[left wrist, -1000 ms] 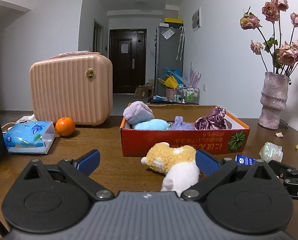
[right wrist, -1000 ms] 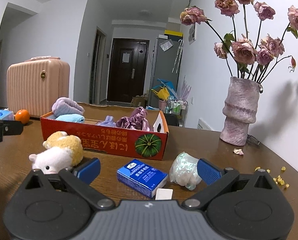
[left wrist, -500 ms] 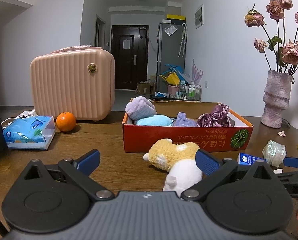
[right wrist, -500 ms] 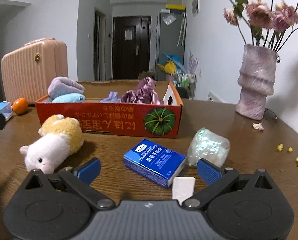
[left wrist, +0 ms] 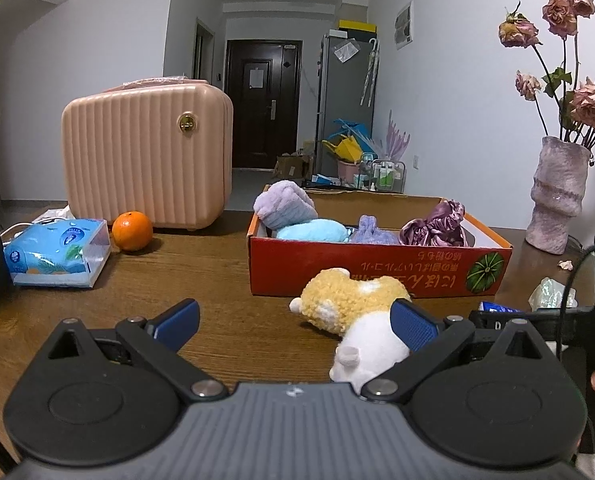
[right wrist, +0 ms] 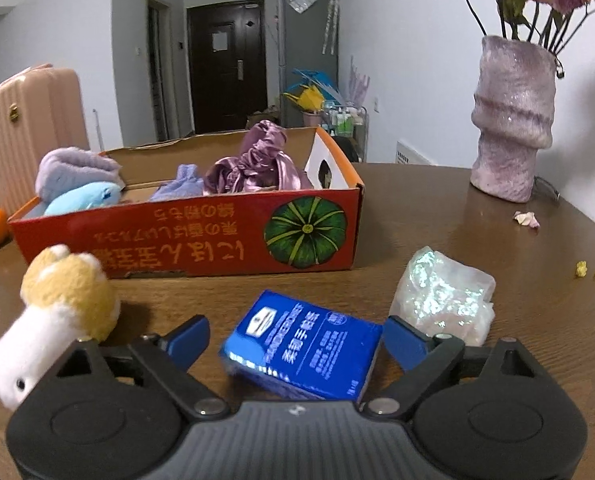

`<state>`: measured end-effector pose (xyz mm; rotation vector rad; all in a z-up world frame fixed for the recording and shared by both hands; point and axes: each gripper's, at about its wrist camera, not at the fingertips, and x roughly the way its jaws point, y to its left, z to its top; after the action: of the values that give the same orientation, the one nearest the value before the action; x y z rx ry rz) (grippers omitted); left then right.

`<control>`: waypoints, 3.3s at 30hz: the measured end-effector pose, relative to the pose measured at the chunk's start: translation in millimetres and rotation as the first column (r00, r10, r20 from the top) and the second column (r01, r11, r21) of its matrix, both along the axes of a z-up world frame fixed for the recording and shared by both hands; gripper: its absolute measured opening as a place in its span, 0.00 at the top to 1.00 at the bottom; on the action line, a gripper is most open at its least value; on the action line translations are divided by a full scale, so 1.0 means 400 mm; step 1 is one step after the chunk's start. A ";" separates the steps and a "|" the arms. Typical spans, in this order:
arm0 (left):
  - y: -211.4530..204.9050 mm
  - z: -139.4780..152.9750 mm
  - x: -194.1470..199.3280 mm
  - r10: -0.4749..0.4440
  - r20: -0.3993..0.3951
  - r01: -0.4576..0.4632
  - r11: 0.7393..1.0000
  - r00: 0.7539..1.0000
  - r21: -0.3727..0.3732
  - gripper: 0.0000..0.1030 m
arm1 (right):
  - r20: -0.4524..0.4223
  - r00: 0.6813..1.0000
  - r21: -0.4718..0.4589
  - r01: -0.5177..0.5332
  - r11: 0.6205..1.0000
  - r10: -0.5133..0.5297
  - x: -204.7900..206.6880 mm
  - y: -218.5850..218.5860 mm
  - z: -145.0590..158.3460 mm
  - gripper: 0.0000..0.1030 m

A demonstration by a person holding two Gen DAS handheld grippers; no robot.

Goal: Organize soft objects
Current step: 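Close the right tool on the blue handkerchief tissue pack and lift it, then close the left tool on the yellow-and-white plush toy while the right tool holds the tissue pack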

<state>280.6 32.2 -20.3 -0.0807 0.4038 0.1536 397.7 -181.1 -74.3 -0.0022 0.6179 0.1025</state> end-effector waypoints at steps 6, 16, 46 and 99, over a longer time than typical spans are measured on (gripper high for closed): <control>0.003 -0.005 0.001 0.003 -0.008 -0.003 1.000 1.000 -0.005 0.00 | -0.025 1.000 -0.001 0.003 1.000 -0.003 0.024 0.011 -0.010 0.27; 0.012 -0.011 0.014 0.011 -0.026 -0.012 1.000 1.000 -0.011 0.00 | 0.028 1.000 -0.006 0.001 1.000 -0.001 -0.004 0.008 0.000 0.29; -0.002 -0.026 0.038 -0.025 -0.070 0.024 1.000 0.997 -0.015 0.00 | 0.197 0.980 -0.014 -0.013 1.000 0.015 -0.166 -0.098 0.049 0.29; -0.091 -0.037 0.113 -0.185 -0.091 0.189 0.981 0.979 0.035 0.50 | 0.222 0.975 0.003 -0.029 1.000 0.027 -0.176 -0.100 0.055 0.29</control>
<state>325.9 -4.1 -35.2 0.0070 0.4926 -0.0200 327.5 -221.0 -52.5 -0.0159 0.3936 0.1299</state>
